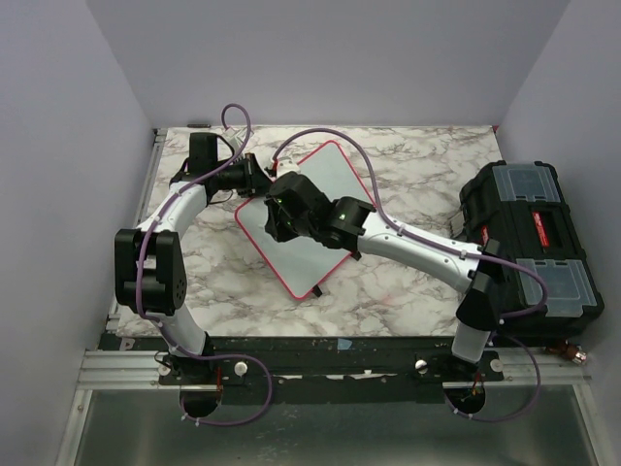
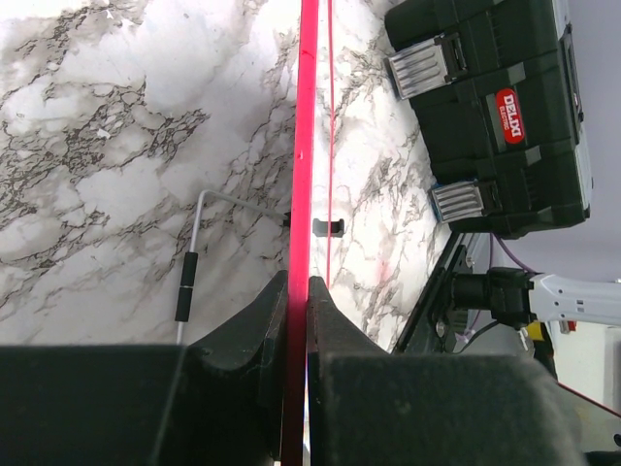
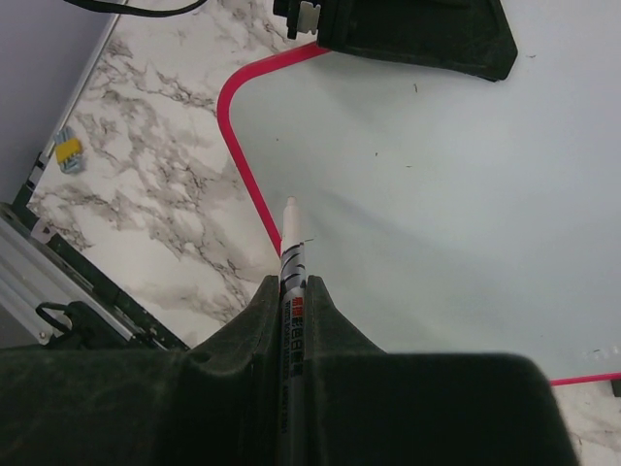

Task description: Write a sentence on the whiteboard

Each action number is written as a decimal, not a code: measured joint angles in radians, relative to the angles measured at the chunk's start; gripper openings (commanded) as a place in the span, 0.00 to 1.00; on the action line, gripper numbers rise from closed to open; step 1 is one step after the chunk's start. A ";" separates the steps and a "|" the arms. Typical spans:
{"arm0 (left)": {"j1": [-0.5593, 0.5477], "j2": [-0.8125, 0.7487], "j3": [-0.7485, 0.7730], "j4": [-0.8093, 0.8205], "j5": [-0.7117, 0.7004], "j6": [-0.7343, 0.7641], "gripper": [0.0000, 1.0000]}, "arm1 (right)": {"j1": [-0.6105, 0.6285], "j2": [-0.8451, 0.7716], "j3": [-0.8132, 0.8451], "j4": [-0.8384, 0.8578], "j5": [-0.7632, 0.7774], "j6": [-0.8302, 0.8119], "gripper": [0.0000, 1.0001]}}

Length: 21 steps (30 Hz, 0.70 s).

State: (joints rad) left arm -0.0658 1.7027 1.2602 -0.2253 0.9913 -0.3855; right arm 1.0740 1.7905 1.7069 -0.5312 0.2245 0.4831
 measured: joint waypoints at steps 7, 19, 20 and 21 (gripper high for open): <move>0.000 0.000 0.000 0.000 -0.001 0.000 0.00 | 0.013 0.055 0.057 -0.038 0.054 0.014 0.01; -0.002 -0.013 -0.013 0.014 0.000 0.000 0.00 | 0.013 0.097 0.114 -0.049 0.104 0.017 0.01; -0.002 -0.013 -0.013 0.014 0.000 0.000 0.00 | 0.013 0.101 0.119 -0.050 0.105 0.017 0.01; -0.002 -0.013 -0.013 0.014 0.000 0.000 0.00 | 0.013 0.104 0.123 -0.049 0.107 0.017 0.01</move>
State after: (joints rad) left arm -0.0677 1.6901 1.2472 -0.2111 0.9909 -0.3855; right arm 1.0870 1.8946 1.8297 -0.5800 0.3317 0.5003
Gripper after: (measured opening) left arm 0.097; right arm 0.109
